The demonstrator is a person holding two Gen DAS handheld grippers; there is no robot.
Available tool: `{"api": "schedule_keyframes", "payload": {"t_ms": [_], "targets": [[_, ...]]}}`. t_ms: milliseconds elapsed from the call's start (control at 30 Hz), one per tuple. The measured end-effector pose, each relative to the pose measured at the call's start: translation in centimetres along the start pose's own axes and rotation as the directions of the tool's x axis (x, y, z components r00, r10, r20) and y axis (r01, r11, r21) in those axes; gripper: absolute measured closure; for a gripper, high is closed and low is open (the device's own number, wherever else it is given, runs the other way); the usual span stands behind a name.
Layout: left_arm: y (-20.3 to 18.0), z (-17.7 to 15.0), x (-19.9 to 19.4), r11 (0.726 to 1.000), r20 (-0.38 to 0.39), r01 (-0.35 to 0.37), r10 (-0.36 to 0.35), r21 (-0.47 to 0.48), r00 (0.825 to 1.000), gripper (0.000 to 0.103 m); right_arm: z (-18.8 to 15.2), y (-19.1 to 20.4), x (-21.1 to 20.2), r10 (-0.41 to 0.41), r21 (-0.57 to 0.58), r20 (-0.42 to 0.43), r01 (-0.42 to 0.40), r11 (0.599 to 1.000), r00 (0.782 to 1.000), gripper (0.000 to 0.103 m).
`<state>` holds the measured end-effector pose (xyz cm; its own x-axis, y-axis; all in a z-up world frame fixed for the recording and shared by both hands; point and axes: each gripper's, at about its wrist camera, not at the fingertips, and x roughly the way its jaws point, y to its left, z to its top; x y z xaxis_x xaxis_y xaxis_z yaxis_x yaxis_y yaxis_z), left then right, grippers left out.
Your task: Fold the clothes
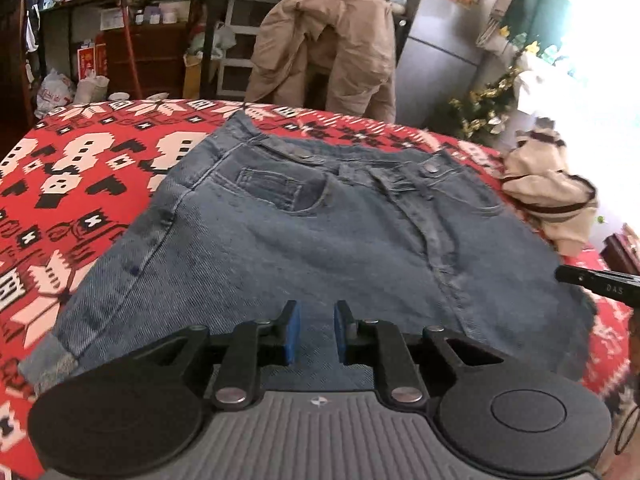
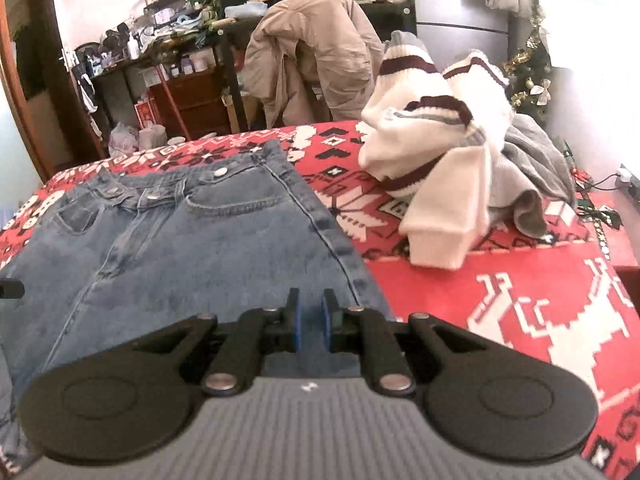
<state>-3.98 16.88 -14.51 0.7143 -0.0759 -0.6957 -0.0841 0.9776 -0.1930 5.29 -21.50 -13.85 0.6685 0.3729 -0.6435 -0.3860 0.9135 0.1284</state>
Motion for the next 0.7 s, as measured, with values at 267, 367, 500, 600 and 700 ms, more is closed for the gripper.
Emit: {"api": "schedule_keyframes", "payload": {"t_ms": [267,367,500,600,700], "targets": [[2.8,0.4,0.9,1.0,-0.01,-0.027,0.027,-0.006,1.0,0.094,-0.6,-0.1,0.5,-0.039,-0.079,-0.051,0.035,0.996,0.998,0.091],[2.9,1.1,0.5,0.996,0.012,-0.089,0.089,0.019,0.996,0.091,-0.3,-0.5,0.0,-0.047,-0.086,-0.083,0.04,0.996,0.995,0.091],[4.3,2.1,0.4,0.994,0.027,-0.11,0.109,0.015,0.994,0.086,1.6,1.0,-0.8,0.017,-0.118,-0.074,-0.026,0.993,0.997,0.087],[6.1,2.3,1.3,0.987,0.008,-0.158,0.158,-0.016,0.987,0.082,4.5,3.4,-0.6,0.103,-0.15,-0.079,-0.114,0.982,0.992,0.087],[7.7,2.3,1.4,0.989,0.02,-0.132,0.134,-0.064,0.991,0.09,8.0,6.5,0.8,0.21,-0.189,-0.086,-0.223,0.956,0.974,0.087]]}}
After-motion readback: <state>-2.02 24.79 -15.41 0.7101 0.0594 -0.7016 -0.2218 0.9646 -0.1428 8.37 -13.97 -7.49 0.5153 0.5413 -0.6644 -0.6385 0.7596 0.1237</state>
